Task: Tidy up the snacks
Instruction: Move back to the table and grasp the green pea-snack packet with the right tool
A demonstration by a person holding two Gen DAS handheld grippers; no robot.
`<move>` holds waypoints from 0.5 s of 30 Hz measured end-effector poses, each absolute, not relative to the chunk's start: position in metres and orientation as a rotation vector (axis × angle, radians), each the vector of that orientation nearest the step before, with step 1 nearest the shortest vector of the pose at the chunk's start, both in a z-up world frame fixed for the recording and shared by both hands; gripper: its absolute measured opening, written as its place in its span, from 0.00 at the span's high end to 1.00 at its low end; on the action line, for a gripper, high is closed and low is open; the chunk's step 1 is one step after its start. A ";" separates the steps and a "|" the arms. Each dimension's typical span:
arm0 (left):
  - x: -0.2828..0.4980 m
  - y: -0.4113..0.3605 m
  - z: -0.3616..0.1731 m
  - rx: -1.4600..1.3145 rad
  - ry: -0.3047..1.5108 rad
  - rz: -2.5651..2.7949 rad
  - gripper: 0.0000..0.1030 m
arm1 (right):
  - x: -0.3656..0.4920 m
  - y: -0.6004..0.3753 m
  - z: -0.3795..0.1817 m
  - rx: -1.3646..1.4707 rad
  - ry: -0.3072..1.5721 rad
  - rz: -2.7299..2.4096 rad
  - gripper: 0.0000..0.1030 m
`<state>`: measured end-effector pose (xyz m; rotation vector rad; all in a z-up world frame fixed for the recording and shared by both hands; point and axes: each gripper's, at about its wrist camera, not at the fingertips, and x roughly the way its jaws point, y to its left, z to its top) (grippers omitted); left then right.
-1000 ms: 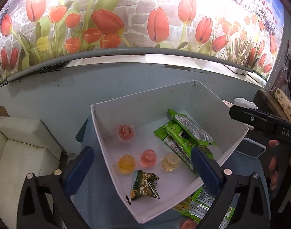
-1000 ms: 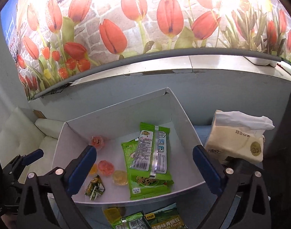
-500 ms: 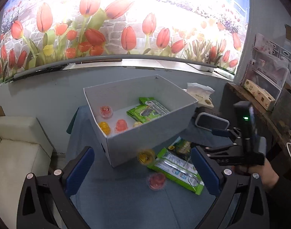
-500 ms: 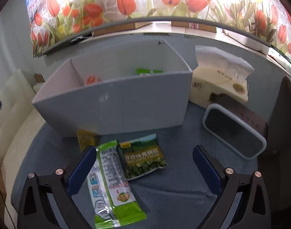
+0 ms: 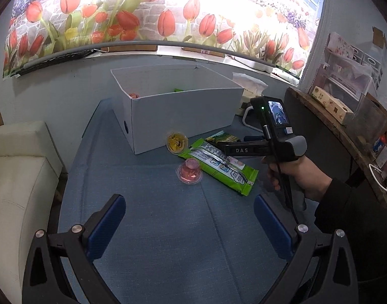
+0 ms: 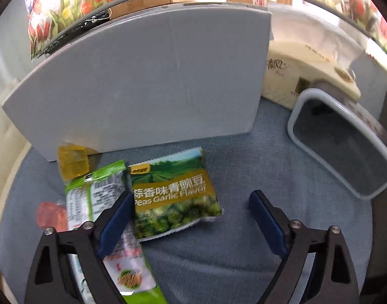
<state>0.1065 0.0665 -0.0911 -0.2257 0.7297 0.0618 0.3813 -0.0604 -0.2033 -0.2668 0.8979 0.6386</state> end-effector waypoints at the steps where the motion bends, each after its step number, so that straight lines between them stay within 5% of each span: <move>1: 0.108 0.067 -0.092 -0.225 0.733 0.066 0.00 | 0.382 -0.057 -0.203 -0.291 0.889 0.634 0.12; 4: 0.114 0.069 -0.096 -0.215 0.733 0.076 0.00 | 0.378 -0.049 -0.201 -0.350 0.856 0.666 0.35; 15: 0.170 0.069 -0.134 -0.137 0.807 0.073 0.00 | 0.362 -0.083 -0.175 -0.304 0.820 0.720 0.39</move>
